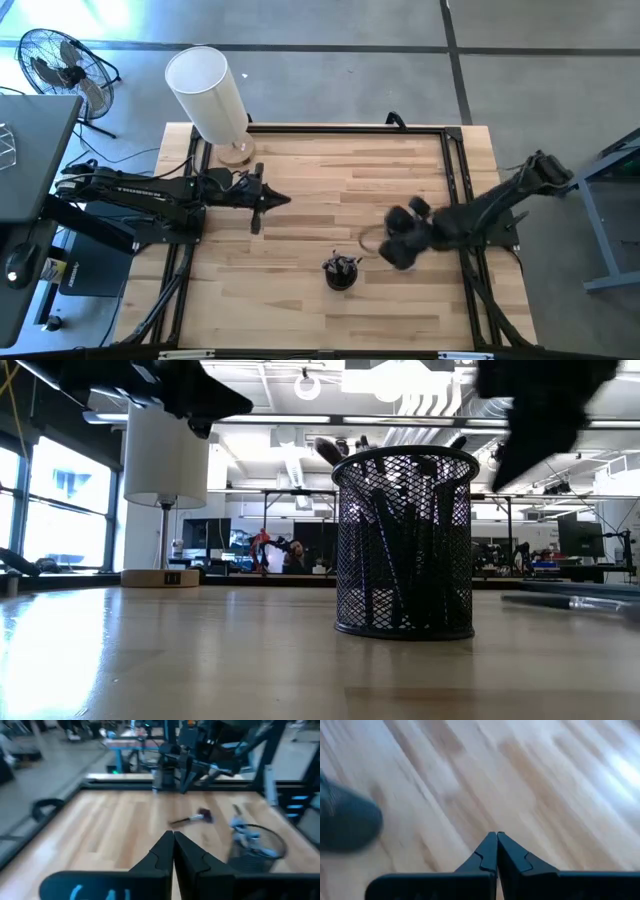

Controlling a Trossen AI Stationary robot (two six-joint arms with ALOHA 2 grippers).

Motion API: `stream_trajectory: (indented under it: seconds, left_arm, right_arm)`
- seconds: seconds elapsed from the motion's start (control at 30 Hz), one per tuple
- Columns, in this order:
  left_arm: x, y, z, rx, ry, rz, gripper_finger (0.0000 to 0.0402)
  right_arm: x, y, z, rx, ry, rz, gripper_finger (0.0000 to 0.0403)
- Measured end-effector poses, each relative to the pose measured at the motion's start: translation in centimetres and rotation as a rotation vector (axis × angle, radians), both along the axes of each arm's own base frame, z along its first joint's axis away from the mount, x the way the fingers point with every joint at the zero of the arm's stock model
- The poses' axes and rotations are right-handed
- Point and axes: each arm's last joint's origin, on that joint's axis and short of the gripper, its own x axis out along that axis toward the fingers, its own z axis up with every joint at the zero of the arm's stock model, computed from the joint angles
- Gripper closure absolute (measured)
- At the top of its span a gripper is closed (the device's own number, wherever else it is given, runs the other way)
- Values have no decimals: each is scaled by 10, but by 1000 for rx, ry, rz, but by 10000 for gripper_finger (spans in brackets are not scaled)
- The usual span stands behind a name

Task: Pick & Place Makeup Supplies
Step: Put the makeup brush into the black makeup holder

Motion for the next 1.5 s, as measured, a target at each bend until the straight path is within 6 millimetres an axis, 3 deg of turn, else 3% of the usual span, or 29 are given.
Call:
stream_trajectory:
  seconds: [0.23,0.43,0.7,0.93,1.1,1.3,1.5]
  left_arm:
    - [0,2,1,54,-4,75,342]
    - [0,2,-1,57,14,75,313]
    - [-2,4,-7,66,75,115,309]
    - [-2,7,-7,86,85,218,309]
    - [-3,8,-8,100,90,249,309]
    - [0,8,-11,148,118,244,309]
    - [2,8,-14,151,137,243,309]
  right_arm:
    - [17,-36,9,142,-15,19,402]
    - [5,-40,2,383,75,-218,402]
    - [-8,-20,-3,455,186,-331,403]
    - [8,23,-17,409,382,-366,403]
    - [18,33,-32,299,487,-414,397]
    - [27,30,-46,333,441,-424,349]
    - [23,23,-67,377,443,-434,281]
